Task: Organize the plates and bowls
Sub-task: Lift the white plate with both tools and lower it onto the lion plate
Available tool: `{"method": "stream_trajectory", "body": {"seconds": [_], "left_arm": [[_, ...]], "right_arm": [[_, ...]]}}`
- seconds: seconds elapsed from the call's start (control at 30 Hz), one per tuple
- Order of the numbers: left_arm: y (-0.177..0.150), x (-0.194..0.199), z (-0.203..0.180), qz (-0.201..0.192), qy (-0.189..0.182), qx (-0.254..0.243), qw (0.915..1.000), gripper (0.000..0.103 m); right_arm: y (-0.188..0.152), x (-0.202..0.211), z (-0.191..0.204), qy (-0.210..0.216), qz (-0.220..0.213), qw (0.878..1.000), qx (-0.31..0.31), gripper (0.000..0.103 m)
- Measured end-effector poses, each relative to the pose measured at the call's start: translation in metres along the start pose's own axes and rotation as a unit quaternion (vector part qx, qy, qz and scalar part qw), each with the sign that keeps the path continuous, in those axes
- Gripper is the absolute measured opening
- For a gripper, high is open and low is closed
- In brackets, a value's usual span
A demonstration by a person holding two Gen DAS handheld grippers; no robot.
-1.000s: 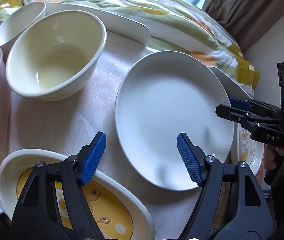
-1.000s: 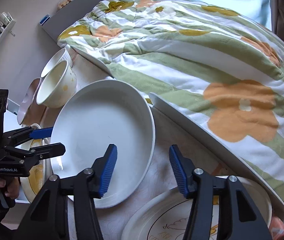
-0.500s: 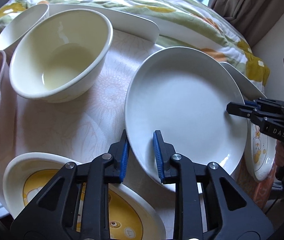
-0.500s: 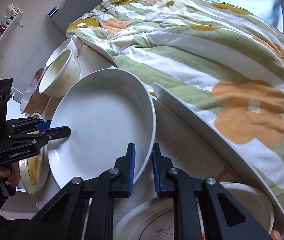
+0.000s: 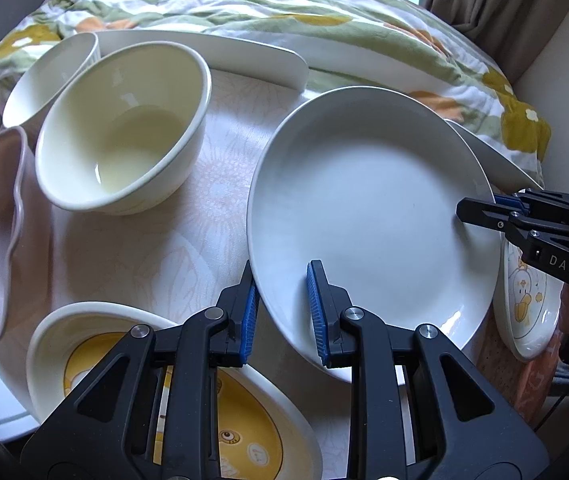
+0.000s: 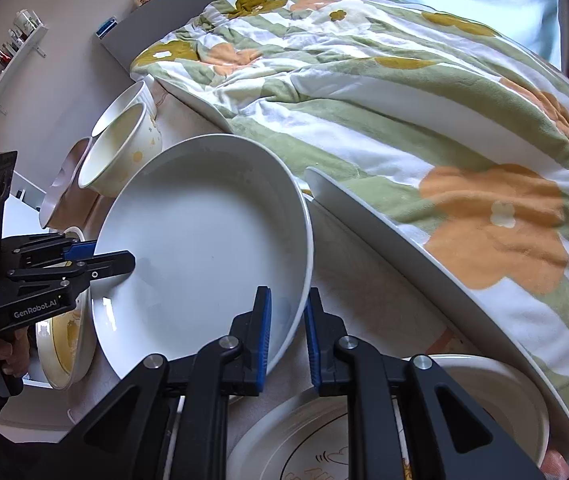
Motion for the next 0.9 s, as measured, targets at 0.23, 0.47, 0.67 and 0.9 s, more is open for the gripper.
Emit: {"method": "stream_trajectory", "body": {"seconds": [0.23,0.47,0.67,0.9], "left_arm": [[0.002,0.010,-0.001,-0.003,-0.002,-0.004,1.0000,0.021],[0.003,0.033,0.000,-0.010,-0.011,-0.015,0.9998,0.021],[0.000,0.060,0.008,-0.017,-0.023,-0.027,0.9992,0.021],[-0.007,0.096,0.038,-0.024,-0.043,-0.049,0.9976,0.021]], "right_arm": [[0.004,0.009,0.000,-0.011,-0.001,1.000,-0.004,0.015],[0.013,0.027,0.005,-0.018,-0.008,1.000,-0.019,0.015],[0.019,0.051,0.022,-0.025,-0.032,0.998,-0.044,0.015],[0.025,0.071,0.065,-0.045,-0.052,0.996,-0.059,0.015]]}}
Point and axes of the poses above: each gripper's, at about its wrist camera, not at the fingertips, and x roughly against the way its jaws point, z to its left, y to its top, the point moved 5 cm from there along -x, roughly the way its jaws point, and after that the axes turned 14 degrees about x, right-handed, at the moved point
